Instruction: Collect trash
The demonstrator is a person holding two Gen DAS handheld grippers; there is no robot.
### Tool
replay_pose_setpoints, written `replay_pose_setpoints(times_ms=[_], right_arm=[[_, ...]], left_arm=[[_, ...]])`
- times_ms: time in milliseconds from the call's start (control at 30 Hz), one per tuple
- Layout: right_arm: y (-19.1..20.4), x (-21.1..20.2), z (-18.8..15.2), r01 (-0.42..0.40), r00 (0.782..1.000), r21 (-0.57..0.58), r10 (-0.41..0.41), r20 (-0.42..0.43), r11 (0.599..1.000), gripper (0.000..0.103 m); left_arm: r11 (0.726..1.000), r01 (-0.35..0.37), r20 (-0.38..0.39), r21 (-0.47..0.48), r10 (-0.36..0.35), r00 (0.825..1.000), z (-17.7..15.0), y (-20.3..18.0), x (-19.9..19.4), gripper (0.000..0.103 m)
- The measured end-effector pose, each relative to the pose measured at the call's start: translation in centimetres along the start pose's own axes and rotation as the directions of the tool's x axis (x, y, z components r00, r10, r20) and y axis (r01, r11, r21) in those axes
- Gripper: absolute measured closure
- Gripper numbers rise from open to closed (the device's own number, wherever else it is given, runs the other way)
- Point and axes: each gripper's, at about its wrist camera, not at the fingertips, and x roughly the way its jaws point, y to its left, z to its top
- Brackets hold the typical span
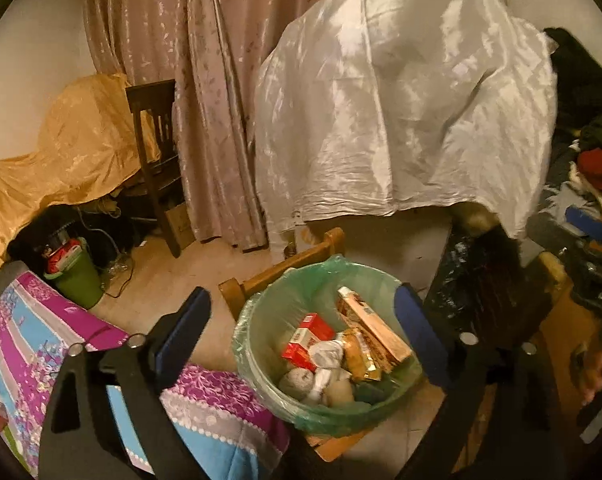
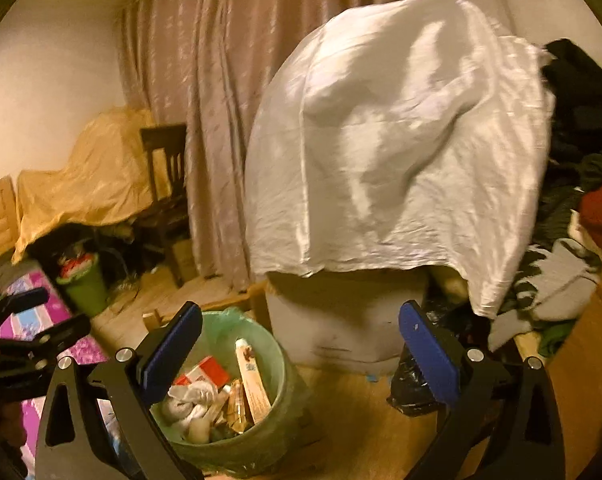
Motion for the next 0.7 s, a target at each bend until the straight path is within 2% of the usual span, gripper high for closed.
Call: replay_pose_setpoints(times_ms=[67,133,233,367,500,700], right_arm=[[0.0,-0.5,-0.7,0.016,1.000,-0.016,-0.016,-0.015,1.000,0.005],[0.2,-1.6,-1.2,0.031,1.000,-0.025,-0.031,0.003,0.999,0.005],[0.6,-2.4,-1.4,0.082,0.997,-0.034,-0.082,0.000,0.996,0.005],[0.5,-3.1,-2.1,0.093,0.995,-0.026,-0.094,-0.034,0.995,0.005],[1.2,-4.1,-3.3,0.100,0.993,-0.045,-0.102,-0.051,0.994,0.005],[4.4,-5.6,-5.8,0.101,0.994,-0.154,-0.107,-0.029,0.983,0.005]], left_arm=[[0.999,0.039,0.014,0.012,-0.039,0.999,-0.6,-0.2,-0.8,0.007],[0.994,0.107,0.012,0.017,-0.108,0.994,-1.3,-0.4,-1.6,0.007],[0.991,0.133,0.025,0.026,-0.134,0.991,-2.3,-0.4,-3.1,0.006],[0.994,0.098,0.031,0.046,-0.100,0.995,-3.1,0.1,-4.4,0.006],[0.997,0.068,0.039,0.019,-0.069,0.997,-3.6,1.2,-5.2,0.006],[0.999,0.040,0.035,0.021,-0.041,0.999,-4.7,1.9,-6.0,0.006]])
